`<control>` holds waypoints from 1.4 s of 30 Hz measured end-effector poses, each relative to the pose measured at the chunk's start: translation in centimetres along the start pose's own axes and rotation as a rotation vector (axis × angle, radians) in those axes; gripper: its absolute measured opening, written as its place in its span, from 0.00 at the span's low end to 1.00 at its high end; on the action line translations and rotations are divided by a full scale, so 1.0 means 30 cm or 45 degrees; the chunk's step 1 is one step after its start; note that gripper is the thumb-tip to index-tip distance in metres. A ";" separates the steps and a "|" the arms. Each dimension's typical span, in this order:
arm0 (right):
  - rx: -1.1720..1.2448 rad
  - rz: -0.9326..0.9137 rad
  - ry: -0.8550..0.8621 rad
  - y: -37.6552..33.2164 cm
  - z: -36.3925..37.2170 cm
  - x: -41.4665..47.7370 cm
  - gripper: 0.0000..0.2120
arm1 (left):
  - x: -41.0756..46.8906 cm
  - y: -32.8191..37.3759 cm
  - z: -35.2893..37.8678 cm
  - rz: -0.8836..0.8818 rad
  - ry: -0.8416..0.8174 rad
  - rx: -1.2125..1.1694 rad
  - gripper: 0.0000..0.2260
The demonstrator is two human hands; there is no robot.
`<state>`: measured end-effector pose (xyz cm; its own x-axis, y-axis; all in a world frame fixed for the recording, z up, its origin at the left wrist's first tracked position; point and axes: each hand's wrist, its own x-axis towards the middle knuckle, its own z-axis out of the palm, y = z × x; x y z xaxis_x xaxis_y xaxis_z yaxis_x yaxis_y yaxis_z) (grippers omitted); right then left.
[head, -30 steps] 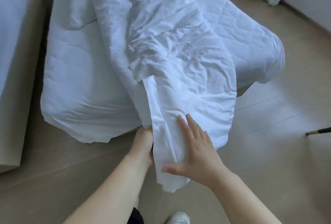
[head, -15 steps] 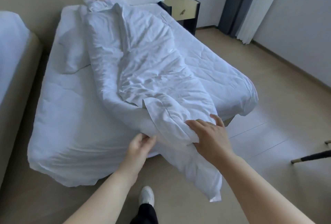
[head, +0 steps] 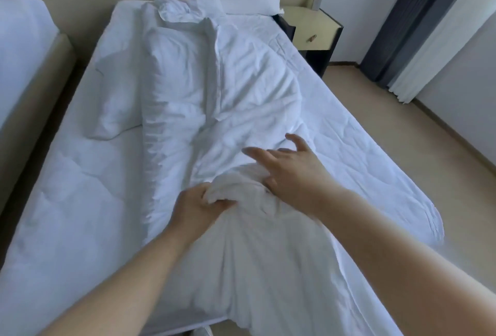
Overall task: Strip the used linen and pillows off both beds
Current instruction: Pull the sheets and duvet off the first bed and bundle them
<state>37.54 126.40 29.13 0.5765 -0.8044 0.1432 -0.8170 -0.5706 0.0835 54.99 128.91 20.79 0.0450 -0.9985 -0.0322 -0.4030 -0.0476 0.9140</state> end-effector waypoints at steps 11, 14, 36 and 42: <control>0.538 0.403 -0.688 0.426 0.026 0.232 0.33 | 0.485 -0.214 -0.257 -1.010 0.791 -0.026 0.25; 0.498 0.425 -0.570 0.487 0.183 0.273 0.47 | 0.516 -0.234 -0.230 -1.161 0.840 0.068 0.25; 0.485 0.416 -0.553 0.839 0.415 0.515 0.11 | 0.772 -0.069 -0.080 -0.406 0.040 1.185 0.19; 0.353 0.556 -0.011 0.881 0.462 0.735 0.14 | 1.019 -0.076 -0.211 0.166 0.740 1.286 0.22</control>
<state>28.86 91.31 20.82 0.1840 -0.9780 0.0980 -0.9475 -0.2030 -0.2472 63.06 98.69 20.27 0.2549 -0.8469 0.4668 -0.9664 -0.2073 0.1517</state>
